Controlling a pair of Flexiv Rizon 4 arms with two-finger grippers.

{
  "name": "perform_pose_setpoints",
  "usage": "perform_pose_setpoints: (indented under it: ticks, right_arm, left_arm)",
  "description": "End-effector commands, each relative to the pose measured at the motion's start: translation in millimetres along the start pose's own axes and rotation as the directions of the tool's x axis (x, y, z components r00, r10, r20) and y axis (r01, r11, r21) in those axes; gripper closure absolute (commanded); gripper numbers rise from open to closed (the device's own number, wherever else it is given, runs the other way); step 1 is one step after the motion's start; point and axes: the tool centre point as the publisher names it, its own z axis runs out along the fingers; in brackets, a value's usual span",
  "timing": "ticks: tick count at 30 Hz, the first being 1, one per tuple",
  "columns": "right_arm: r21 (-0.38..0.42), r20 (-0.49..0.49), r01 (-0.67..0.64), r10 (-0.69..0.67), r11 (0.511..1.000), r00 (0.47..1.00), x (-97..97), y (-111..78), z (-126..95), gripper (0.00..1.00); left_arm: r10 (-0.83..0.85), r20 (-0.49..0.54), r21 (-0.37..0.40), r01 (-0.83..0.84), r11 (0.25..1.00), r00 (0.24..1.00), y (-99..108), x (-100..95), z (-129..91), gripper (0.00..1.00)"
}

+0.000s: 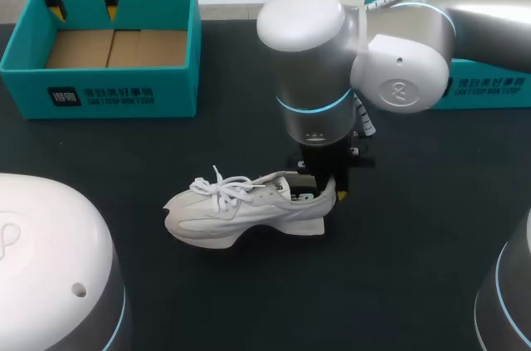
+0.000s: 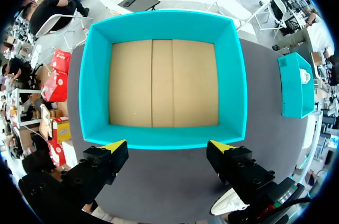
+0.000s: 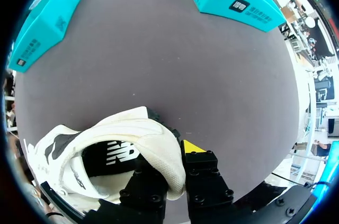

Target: Take the shoe out of the shoebox, open the shoe tongue, remove and reinsert the insole, then place the shoe into the shoebox

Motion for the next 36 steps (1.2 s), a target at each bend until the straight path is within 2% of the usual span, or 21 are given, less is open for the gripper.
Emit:
perform_pose_setpoints:
  ticks: [1, 4, 5, 7, 10, 14, 23, 25, 26, 29, 32, 36]
  right_arm:
    - [-0.043, 0.116, -0.37, 0.373, 0.928, 0.921, 80.5, -3.4, 6.1, 1.0]
    - [-0.055, 0.125, -0.419, 0.423, 0.906, 0.898, 85.1, 2.0, 10.6, 1.0]
    - [-0.092, 0.151, -0.442, 0.451, 0.892, 0.879, 84.6, 3.9, 12.8, 1.0]
    - [-0.086, 0.152, -0.463, 0.471, 0.882, 0.869, 83.5, 6.9, 16.8, 1.0]
    - [-0.138, 0.181, -0.485, 0.503, 0.864, 0.845, 80.8, 12.5, 23.9, 1.0]
    - [-0.124, 0.186, -0.538, 0.552, 0.834, 0.813, 76.7, 21.4, 30.2, 1.0]
    - [-0.15, 0.197, -0.538, 0.558, 0.83, 0.806, 77.7, 24.9, 37.9, 1.0]
    - [-0.149, 0.199, -0.536, 0.556, 0.831, 0.807, 77.5, 23.6, 38.4, 0.48]
    - [-0.154, 0.21, -0.54, 0.562, 0.827, 0.8, 75.9, 21.5, 37.3, 0.0]
    - [-0.177, 0.199, -0.527, 0.555, 0.831, 0.808, 71.1, 20.1, 29.6, 0.0]
    - [-0.152, 0.185, -0.564, 0.584, 0.811, 0.79, 59.4, 21.0, 19.1, 0.0]
    - [-0.142, 0.161, -0.556, 0.573, 0.819, 0.803, 45.2, 19.2, -5.6, 0.0]
  left_arm:
    - [0.0, 0.0, 0.0, 0.0, 1.0, 1.0, 0.1, -0.1, 0.0, 0.0]
    - [0.0, 0.0, 0.0, 0.0, 1.0, 1.0, 0.1, -0.1, 0.0, 0.0]
    - [0.0, 0.0, 0.0, 0.0, 1.0, 1.0, 0.1, -0.1, 0.0, 0.0]
    - [0.0, 0.0, 0.0, 0.0, 1.0, 1.0, 0.1, -0.1, 0.0, 0.0]
    - [0.0, 0.0, 0.0, 0.0, 1.0, 1.0, 0.1, -0.1, 0.0, 0.0]
    - [0.0, 0.0, 0.0, 0.0, 1.0, 1.0, 0.1, -0.1, 0.0, 0.0]
    - [0.0, 0.0, 0.0, 0.0, 1.0, 1.0, 0.1, -0.1, 0.0, 0.0]
    - [0.0, 0.0, 0.0, 0.0, 1.0, 1.0, 0.1, -0.1, 0.0, 0.0]
    - [0.0, 0.0, 0.0, 0.0, 1.0, 1.0, 0.1, -0.1, 0.0, 0.0]
    - [0.0, 0.0, 0.0, 0.0, 1.0, 1.0, 0.1, -0.1, 0.0, 0.0]
    - [0.0, 0.0, 0.0, 0.0, 1.0, 1.0, 0.1, -0.1, 0.0, 0.0]
    - [0.0, 0.0, 0.0, 0.0, 1.0, 1.0, 0.1, -0.1, 0.0, 0.0]
